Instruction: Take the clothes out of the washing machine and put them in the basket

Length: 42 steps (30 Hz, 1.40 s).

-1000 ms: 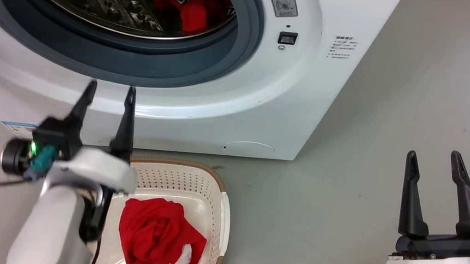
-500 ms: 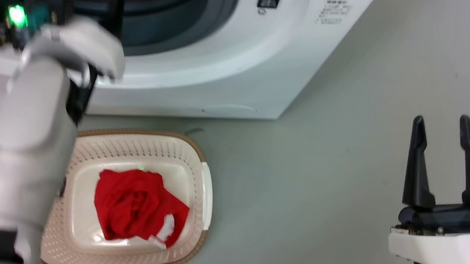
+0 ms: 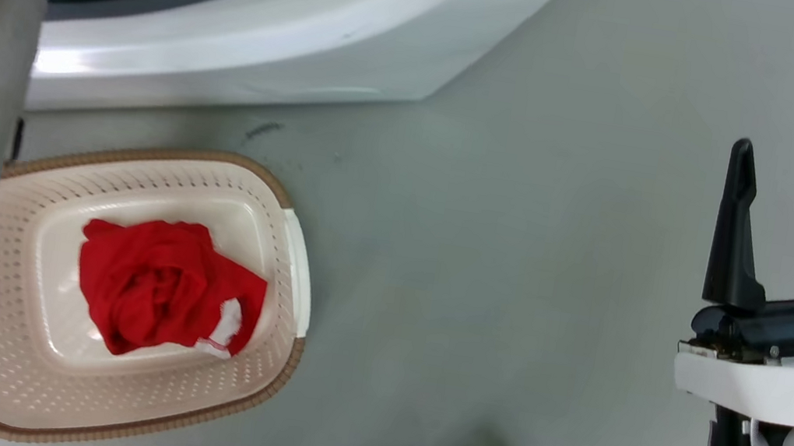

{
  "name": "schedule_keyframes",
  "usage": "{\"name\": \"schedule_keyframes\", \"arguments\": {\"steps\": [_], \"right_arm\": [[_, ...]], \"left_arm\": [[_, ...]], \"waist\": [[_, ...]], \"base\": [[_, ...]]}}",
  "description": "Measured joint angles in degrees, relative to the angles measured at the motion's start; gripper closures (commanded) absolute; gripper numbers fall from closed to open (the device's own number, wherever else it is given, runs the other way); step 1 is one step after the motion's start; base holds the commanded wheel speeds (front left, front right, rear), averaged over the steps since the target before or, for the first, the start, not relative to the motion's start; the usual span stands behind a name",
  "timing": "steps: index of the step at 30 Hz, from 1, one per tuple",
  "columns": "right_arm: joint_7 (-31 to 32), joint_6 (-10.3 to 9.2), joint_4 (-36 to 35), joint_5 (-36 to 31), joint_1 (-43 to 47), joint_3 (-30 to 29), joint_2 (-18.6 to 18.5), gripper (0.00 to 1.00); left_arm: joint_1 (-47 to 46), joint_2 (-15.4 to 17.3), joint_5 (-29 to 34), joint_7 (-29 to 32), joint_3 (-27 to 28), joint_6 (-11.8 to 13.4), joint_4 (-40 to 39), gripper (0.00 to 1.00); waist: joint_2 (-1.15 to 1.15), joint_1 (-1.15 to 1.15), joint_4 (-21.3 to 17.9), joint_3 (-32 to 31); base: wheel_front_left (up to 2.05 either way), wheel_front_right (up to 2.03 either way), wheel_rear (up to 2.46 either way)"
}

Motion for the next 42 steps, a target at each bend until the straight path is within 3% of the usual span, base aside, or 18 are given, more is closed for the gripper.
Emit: {"name": "schedule_keyframes", "arguments": {"steps": [5, 13, 24, 25, 26, 27, 34, 42], "right_arm": [[0.01, 0.00, -0.49, 0.94, -1.09, 0.29, 0.00, 0.00], [0.01, 0.00, -0.88, 1.88, -2.46, 0.56, 0.01, 0.00], [0.00, 0.00, -1.18, 2.49, -2.76, 0.85, 0.01, 0.00], [0.01, 0.00, -1.19, 2.57, -2.76, 0.85, 0.01, 0.00], [0.01, 0.00, -1.19, 2.61, -2.76, 0.85, 0.01, 0.00], [0.01, 0.00, -1.20, 2.61, -2.76, 0.85, 0.01, 0.00], [0.00, 0.00, -1.13, 2.27, -2.76, 0.63, 0.00, 0.00], [0.01, 0.00, -0.67, 1.19, -2.51, 0.07, 0.00, 0.00]], "left_arm": [[-7.65, 0.37, -0.23, 7.06, -2.93, -0.26, 4.87, 0.00], [-14.64, -0.25, -6.04, 20.38, -5.55, -0.33, 10.91, 0.00], [-17.53, 1.20, -10.63, 26.19, -8.44, -0.31, 11.69, 0.00], [-17.63, 1.24, -10.76, 26.39, -8.77, -0.27, 11.67, 0.17], [-17.66, 1.30, -10.96, 26.09, -9.01, -0.27, 11.60, 0.81], [-17.65, 1.29, -11.28, 25.93, -9.14, -0.27, 11.62, 1.00], [-16.79, 1.21, -13.73, 24.06, -9.82, -0.32, 11.63, 1.00], [-12.56, 0.82, -17.03, 16.50, -10.32, -0.32, 10.29, 1.00]], "waist": [[0.00, 0.00, -1.35, 3.38], [0.00, 0.00, -2.47, 7.05], [0.00, 0.00, -3.59, 9.33], [0.00, -0.01, -3.63, 9.39], [0.00, -0.01, -3.65, 9.43], [0.00, 0.00, -3.67, 9.44], [0.00, 0.00, -3.23, 8.94], [0.00, -0.01, -1.98, 6.25]], "base": [[0.00, 0.00, 0.00], [0.00, 0.00, 0.00], [0.00, 0.00, 0.00], [0.00, 0.00, 0.00], [0.00, 0.00, 0.00], [0.00, 0.00, 0.00], [0.00, 0.00, 0.00], [0.00, 0.00, 0.00]]}}
